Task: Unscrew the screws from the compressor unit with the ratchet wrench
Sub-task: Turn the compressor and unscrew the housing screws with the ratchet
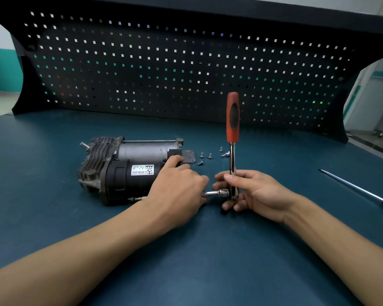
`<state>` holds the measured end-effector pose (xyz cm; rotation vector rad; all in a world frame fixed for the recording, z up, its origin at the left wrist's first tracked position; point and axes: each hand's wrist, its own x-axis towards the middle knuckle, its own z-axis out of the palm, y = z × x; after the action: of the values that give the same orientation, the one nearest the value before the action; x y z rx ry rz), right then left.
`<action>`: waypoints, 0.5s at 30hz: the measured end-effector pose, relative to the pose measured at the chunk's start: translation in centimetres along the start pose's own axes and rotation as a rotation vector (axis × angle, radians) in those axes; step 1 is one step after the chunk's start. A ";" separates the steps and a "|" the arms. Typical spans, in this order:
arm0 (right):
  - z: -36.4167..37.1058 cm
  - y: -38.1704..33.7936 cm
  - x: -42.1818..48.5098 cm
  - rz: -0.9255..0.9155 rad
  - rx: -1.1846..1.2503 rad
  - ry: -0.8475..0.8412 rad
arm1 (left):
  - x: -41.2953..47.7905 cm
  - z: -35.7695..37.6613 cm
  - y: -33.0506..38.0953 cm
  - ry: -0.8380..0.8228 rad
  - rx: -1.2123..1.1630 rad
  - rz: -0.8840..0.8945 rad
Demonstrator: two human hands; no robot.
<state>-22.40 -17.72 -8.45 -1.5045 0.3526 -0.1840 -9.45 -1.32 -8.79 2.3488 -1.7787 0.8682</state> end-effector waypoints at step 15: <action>0.1 0.0 0.1 0.023 -0.069 0.054 | 0.0 -0.1 -0.1 0.003 -0.002 -0.002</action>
<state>-22.21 -17.63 -8.45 -1.5652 0.4236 -0.1963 -9.44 -1.26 -8.66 2.3465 -1.7746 0.8685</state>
